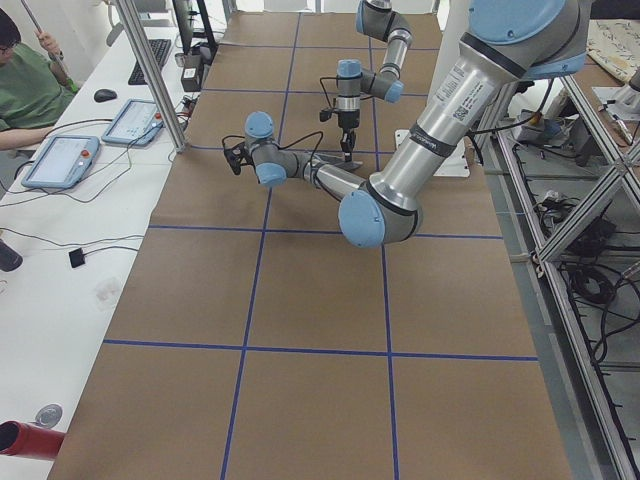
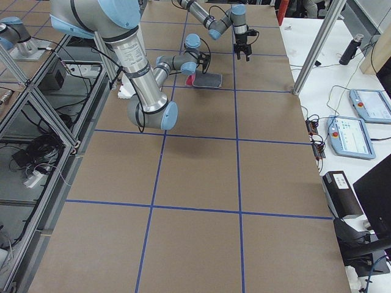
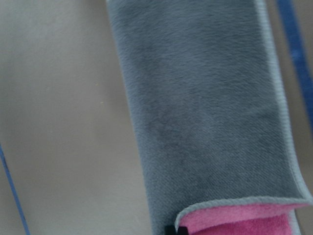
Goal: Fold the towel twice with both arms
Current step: 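Swing the held towel end toward the robot, rotating the strip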
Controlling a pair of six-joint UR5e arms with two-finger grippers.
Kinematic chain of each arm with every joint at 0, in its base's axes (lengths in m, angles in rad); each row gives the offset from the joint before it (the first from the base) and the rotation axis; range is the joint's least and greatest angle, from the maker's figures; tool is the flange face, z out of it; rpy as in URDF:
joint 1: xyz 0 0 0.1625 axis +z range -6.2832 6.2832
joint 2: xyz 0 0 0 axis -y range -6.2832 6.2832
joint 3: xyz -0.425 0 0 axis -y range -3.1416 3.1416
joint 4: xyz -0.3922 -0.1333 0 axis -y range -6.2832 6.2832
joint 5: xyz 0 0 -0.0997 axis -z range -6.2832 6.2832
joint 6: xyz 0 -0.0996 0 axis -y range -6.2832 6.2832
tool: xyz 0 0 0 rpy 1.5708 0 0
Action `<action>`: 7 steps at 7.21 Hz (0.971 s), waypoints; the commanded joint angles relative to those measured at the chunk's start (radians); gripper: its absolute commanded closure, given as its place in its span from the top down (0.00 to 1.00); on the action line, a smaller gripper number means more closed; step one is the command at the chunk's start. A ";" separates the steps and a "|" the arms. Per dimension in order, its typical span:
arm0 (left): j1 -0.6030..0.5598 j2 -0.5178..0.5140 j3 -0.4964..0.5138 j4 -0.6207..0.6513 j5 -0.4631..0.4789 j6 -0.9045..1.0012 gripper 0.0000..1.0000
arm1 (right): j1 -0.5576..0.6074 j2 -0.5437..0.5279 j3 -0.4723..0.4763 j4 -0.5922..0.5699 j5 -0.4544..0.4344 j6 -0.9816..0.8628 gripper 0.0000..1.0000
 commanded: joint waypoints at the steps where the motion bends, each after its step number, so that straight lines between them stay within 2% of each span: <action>1: 0.000 0.002 -0.002 -0.003 0.000 0.003 1.00 | 0.000 0.010 -0.016 0.012 -0.006 0.016 1.00; 6: -0.009 0.000 -0.002 -0.003 -0.003 0.009 1.00 | 0.076 -0.023 -0.018 0.007 -0.010 0.001 1.00; 7: -0.025 0.002 -0.008 -0.006 -0.061 0.062 1.00 | 0.092 -0.030 -0.025 0.006 -0.035 -0.026 1.00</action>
